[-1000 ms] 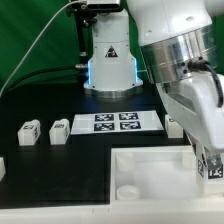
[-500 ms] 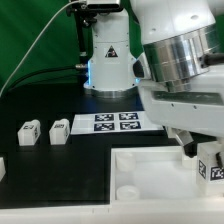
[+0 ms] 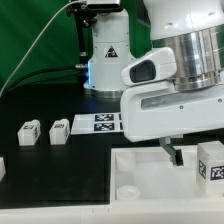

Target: Assemble one leg

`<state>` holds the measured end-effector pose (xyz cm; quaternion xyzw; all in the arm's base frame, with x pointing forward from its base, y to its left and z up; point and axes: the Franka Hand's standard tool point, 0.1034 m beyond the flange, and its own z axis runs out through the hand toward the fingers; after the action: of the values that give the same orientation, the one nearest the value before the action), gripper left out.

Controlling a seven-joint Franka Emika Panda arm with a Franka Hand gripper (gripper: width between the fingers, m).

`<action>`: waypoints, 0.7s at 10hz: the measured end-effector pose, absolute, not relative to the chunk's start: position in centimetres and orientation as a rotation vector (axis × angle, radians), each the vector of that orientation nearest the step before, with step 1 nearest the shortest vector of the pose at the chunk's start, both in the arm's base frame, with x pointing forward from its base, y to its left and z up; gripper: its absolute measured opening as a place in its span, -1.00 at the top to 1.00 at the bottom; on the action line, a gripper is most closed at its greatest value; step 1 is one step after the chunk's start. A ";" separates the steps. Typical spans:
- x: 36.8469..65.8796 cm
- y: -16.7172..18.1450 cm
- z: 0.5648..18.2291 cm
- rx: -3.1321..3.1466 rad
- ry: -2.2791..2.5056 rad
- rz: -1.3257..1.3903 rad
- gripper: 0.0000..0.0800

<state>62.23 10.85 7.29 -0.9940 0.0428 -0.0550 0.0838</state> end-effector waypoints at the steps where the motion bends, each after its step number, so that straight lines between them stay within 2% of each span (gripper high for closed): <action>1: 62.5 10.6 7.4 -3.008 -0.243 -0.158 -0.62; 2: 63.0 10.6 7.5 -3.013 -0.409 -0.183 -0.62; 3: 63.0 10.7 7.5 -3.015 -0.343 -0.180 -0.62; 4: 63.0 10.6 7.5 -3.015 -0.340 -0.180 -0.33; 5: 62.9 10.8 7.5 -3.014 -0.098 -0.166 -0.33; 6: 62.9 11.0 7.5 -3.000 0.116 -0.151 0.16; 7: 62.9 11.0 7.5 -2.983 0.275 -0.139 0.26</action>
Offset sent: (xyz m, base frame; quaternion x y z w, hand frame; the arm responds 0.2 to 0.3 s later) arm 0.0000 0.0000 0.0000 0.0000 0.0000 0.0000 1.0000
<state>62.90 10.99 7.49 -0.9922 0.0916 -0.0462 0.0713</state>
